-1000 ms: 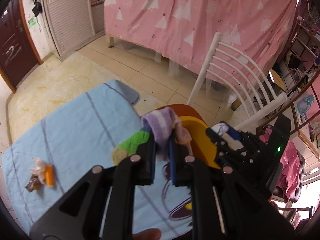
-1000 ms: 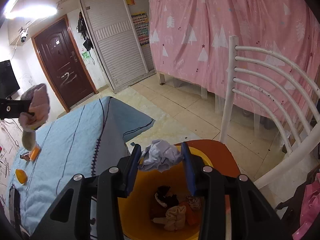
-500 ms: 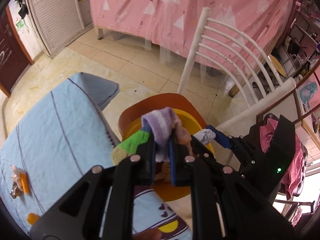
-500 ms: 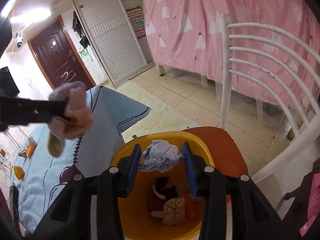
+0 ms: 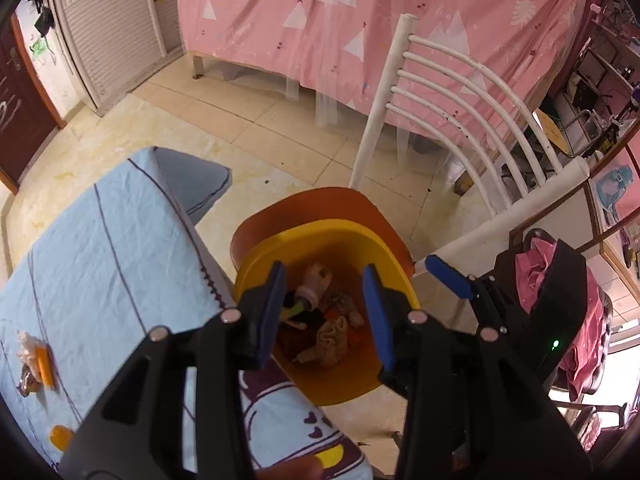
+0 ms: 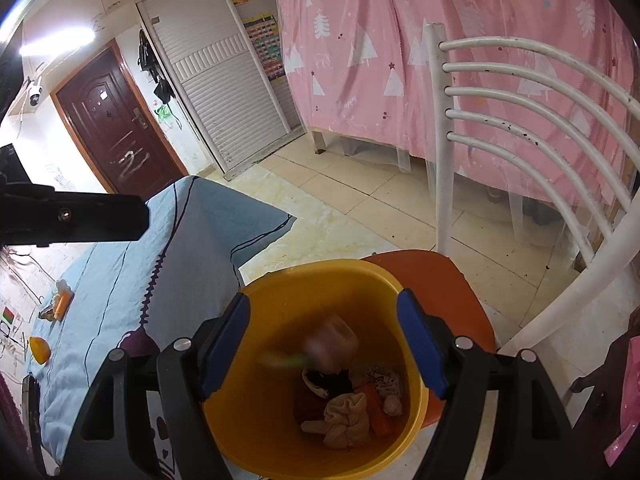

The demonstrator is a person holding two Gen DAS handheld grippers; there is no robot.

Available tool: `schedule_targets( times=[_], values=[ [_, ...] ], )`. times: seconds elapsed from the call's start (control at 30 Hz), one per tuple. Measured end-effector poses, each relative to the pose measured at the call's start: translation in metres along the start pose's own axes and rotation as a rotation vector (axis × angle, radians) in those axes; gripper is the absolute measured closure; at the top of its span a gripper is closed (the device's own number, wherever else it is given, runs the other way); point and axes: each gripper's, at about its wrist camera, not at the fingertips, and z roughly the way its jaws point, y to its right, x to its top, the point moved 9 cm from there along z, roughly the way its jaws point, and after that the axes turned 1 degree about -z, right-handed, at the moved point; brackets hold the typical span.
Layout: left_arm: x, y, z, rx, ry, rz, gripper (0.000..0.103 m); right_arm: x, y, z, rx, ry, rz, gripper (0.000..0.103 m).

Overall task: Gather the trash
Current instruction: 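Carry the sock and tissue to the yellow bin and open both tools, then move both open tools back over the bedsheet toward the candy wrapper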

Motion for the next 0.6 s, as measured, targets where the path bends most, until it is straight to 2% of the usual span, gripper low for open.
schedule_targets(
  times=[0.3,0.6],
  values=[
    [-0.002,-0.022,-0.034,0.024,0.046,-0.015,0.065,0.017,-0.02,-0.013,0.017,0.037,-0.025,0.034],
    [-0.008,-0.073,-0.082,0.076,0.115,-0.07,0.065,0.038,-0.08,-0.021,0.063,0.065,-0.123,0.032]
  ],
)
